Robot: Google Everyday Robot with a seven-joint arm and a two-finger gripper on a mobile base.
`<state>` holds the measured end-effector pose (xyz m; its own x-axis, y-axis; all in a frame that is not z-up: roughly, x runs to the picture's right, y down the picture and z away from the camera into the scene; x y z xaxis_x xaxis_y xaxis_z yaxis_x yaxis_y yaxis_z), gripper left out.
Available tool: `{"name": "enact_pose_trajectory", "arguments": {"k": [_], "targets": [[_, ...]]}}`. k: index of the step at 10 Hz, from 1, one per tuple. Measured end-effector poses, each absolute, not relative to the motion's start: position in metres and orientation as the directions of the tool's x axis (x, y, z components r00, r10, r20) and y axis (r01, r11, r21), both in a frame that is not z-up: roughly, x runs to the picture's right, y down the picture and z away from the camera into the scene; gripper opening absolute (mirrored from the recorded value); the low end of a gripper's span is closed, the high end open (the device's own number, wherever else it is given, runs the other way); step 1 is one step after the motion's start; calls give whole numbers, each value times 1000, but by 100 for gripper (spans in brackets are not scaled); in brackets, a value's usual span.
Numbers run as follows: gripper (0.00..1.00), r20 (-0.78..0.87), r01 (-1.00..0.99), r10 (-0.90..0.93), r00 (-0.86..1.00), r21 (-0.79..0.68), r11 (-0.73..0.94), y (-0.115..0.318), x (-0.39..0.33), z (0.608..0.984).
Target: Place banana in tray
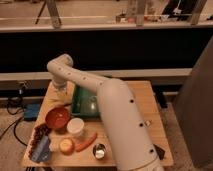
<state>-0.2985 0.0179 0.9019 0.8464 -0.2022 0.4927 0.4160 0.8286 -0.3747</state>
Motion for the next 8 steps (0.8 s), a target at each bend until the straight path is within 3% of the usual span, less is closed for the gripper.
{"name": "enact_pose_trajectory", "arguments": {"k": [8], "targets": [[80,582,638,-422,695,-230,734,37,-291,917]]}}
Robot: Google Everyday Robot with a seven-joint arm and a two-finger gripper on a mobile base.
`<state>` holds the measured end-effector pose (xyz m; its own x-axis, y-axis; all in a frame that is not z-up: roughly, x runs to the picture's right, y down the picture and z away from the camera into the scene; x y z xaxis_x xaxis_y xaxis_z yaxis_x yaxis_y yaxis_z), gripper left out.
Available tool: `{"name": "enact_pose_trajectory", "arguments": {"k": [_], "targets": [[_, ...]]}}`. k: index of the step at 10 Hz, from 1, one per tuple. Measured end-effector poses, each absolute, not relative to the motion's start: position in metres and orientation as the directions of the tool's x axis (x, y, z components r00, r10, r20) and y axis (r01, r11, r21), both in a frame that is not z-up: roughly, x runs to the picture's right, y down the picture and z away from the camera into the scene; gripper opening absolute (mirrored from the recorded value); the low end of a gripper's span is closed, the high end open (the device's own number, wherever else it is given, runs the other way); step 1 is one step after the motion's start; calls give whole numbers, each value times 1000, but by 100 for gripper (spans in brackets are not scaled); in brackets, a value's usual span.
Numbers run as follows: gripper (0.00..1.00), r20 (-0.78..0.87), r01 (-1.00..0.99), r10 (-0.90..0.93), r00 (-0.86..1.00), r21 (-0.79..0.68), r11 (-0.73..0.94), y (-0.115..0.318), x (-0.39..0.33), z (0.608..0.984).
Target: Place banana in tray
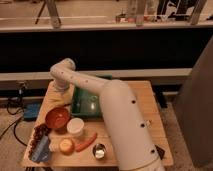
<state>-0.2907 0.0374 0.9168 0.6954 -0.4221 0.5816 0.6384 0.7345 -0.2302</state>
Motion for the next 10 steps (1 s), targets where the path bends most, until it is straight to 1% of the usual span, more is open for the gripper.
{"name": "enact_pose_trajectory", "arguments": {"k": [4,10], "targets": [[80,604,674,-435,668,-243,698,50,-293,924],[80,591,703,-469,656,-251,666,62,-298,933]]}}
